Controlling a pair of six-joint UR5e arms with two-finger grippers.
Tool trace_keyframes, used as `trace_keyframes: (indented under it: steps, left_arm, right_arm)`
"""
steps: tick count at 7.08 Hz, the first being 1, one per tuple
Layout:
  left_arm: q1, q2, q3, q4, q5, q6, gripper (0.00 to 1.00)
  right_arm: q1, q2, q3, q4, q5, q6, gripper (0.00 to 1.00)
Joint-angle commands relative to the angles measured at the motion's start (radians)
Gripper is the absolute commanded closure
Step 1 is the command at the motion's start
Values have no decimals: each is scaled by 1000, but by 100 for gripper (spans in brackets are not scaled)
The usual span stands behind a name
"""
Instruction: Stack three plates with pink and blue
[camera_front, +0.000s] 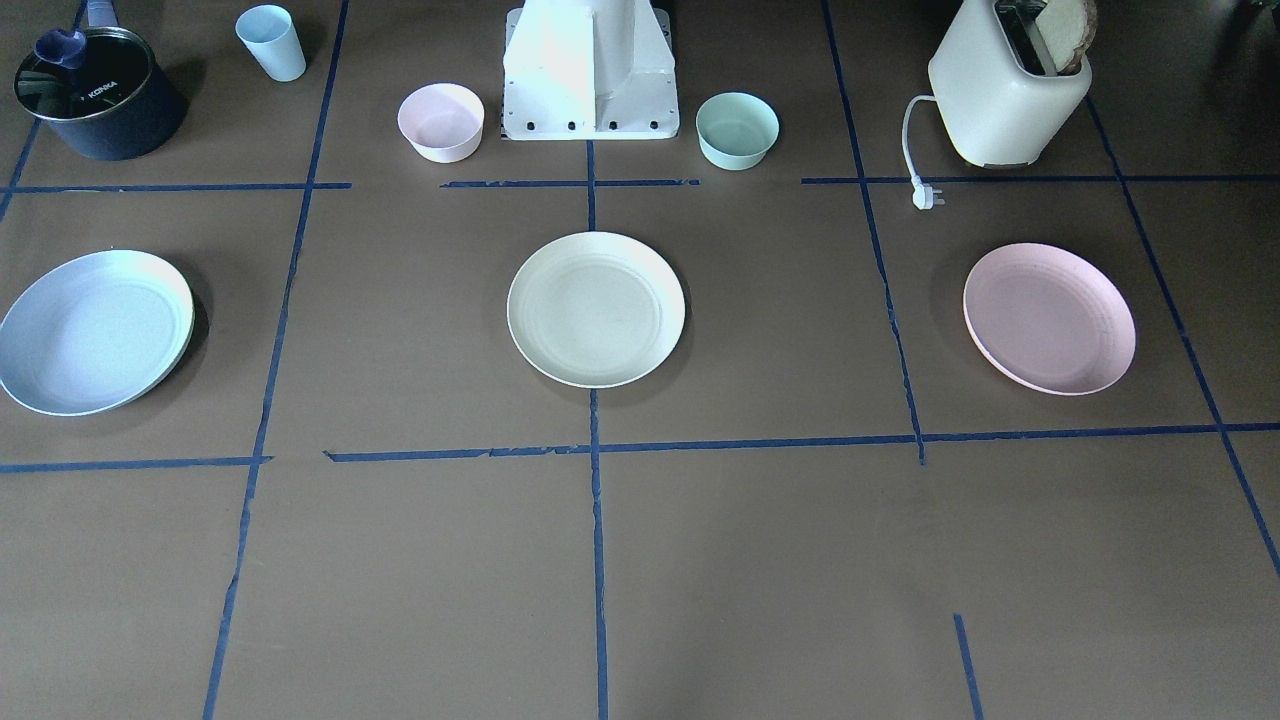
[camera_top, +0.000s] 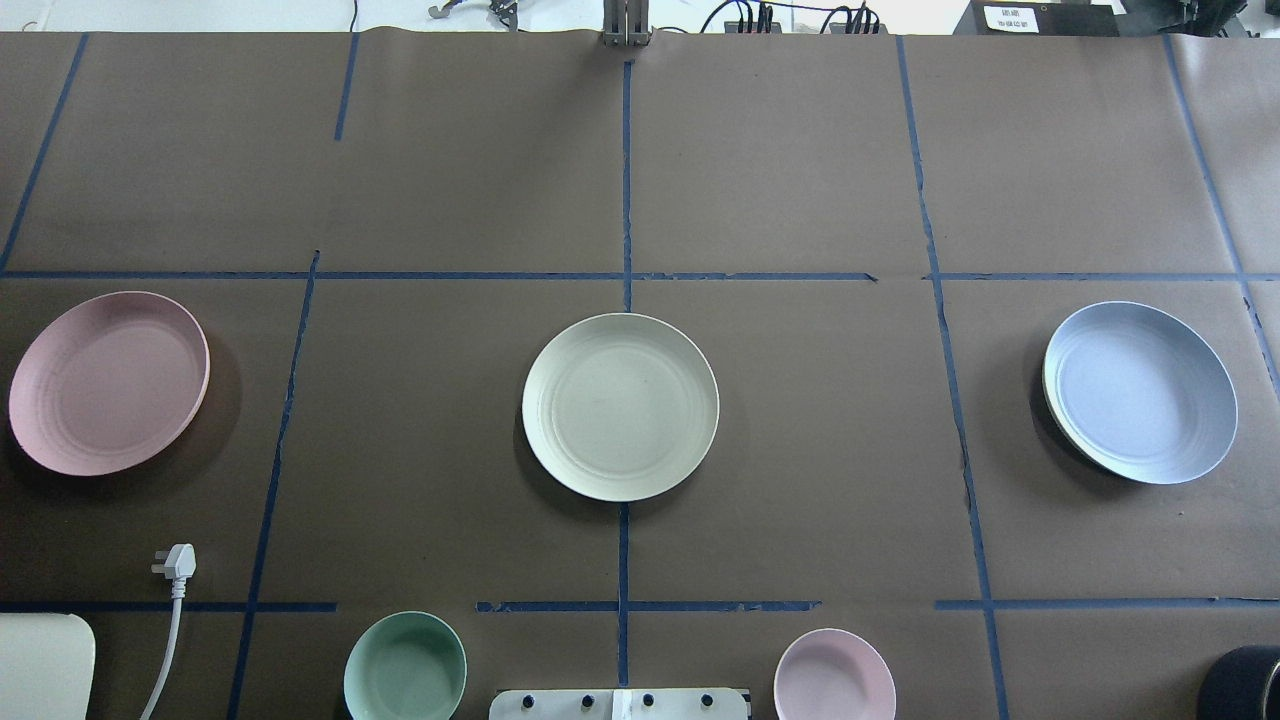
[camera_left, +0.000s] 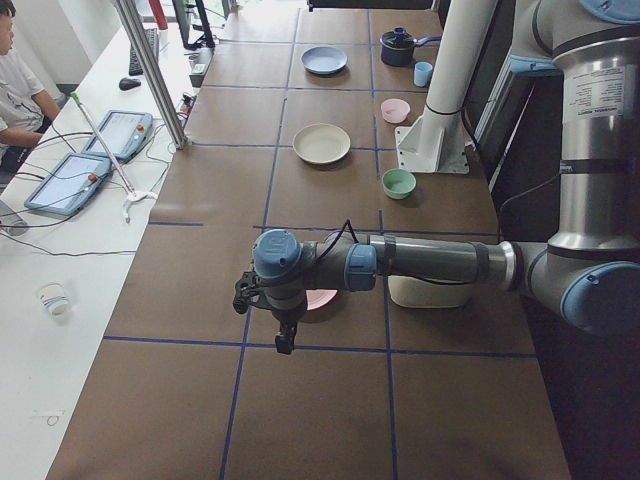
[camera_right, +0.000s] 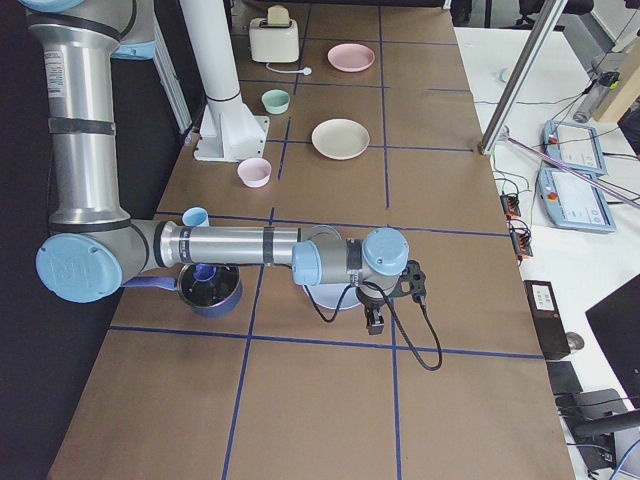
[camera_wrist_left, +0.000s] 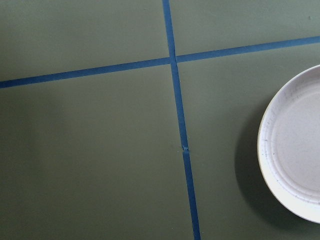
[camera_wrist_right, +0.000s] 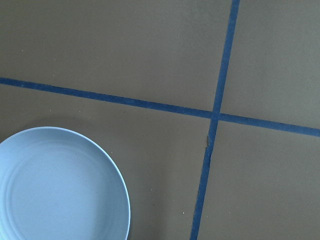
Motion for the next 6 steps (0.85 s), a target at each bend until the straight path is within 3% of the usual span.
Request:
trace_keyframes:
  steps: [1, 3, 5, 6]
  left_arm:
    - [-1, 1, -1, 1, -5, 0, 0]
    - [1, 6, -24, -8, -5, -1, 0]
    - [2, 15, 17, -12, -11, 5, 0]
    - [2, 17, 42, -111, -46, -74, 0]
  right_arm:
    - [-1, 6, 20, -87, -55, 3, 0]
    - [-1, -5, 18, -89, -62, 3, 0]
    - [-3, -5, 9, -80, -61, 2, 0]
    - [-4, -6, 10, -75, -62, -9, 0]
